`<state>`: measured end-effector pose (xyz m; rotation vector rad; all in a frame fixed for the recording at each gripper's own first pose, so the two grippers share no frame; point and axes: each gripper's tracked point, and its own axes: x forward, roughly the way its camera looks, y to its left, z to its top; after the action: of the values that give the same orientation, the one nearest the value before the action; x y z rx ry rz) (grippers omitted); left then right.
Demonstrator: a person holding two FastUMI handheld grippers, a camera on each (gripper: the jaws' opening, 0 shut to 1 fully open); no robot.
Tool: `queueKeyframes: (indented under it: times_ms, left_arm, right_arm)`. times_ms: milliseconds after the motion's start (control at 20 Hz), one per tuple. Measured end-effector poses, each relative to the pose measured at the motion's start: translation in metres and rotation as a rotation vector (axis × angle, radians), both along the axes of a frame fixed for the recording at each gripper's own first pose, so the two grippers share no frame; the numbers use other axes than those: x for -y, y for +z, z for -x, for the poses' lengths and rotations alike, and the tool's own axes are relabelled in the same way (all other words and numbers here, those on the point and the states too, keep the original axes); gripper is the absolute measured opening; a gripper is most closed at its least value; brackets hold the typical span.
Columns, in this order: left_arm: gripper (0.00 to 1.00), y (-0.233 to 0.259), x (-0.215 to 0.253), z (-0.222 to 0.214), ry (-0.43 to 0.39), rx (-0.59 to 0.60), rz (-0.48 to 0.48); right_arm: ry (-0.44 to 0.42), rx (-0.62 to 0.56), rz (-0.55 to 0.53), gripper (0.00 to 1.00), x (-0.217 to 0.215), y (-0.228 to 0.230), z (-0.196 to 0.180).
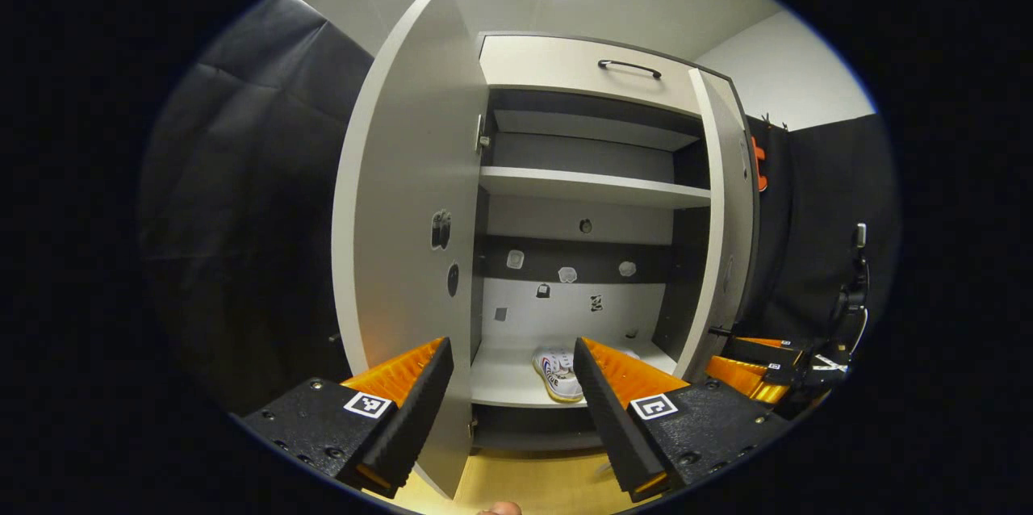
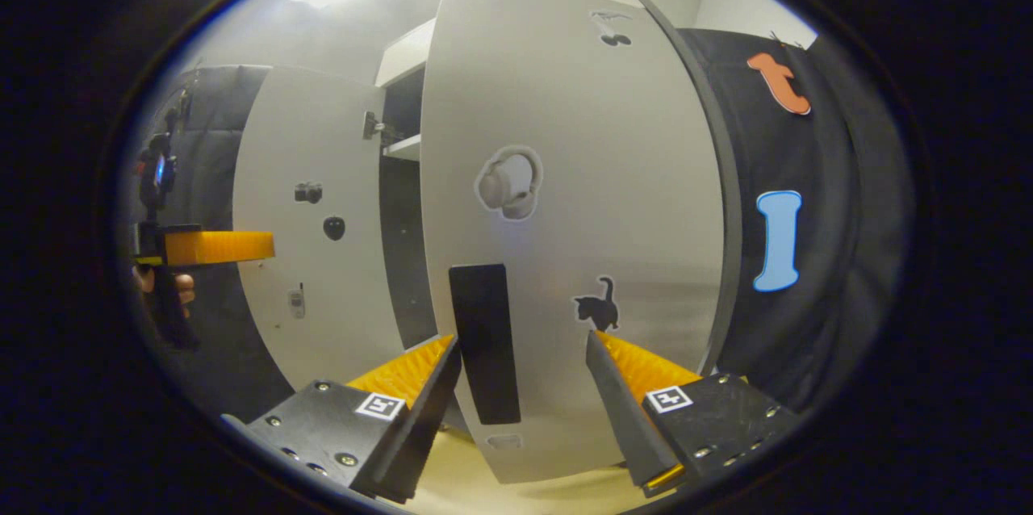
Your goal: Grab one shoe with the right hand and put it into the shoe cabinet, grab the other shoe with the left hand and put it into the shoe cabinet; then close the right door with the right hand and the left door with the left hand.
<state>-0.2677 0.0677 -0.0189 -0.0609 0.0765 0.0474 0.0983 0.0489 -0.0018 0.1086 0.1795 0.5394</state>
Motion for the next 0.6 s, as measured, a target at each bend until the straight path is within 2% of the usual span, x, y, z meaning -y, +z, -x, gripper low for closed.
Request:
queueKeyframes:
  times_ms: [50,600]
  left_arm:
    - [0.87,0.000,0.000,0.000,0.001,0.001,0.002]
    - [0.87,0.011,-0.009,0.000,0.014,0.013,0.013]
  right_arm:
    - [-0.005,-0.004,0.002,0.93,-0.002,-0.002,-0.003]
    - [-0.039,-0.037,-0.008,0.93,-0.026,-0.015,-0.028]
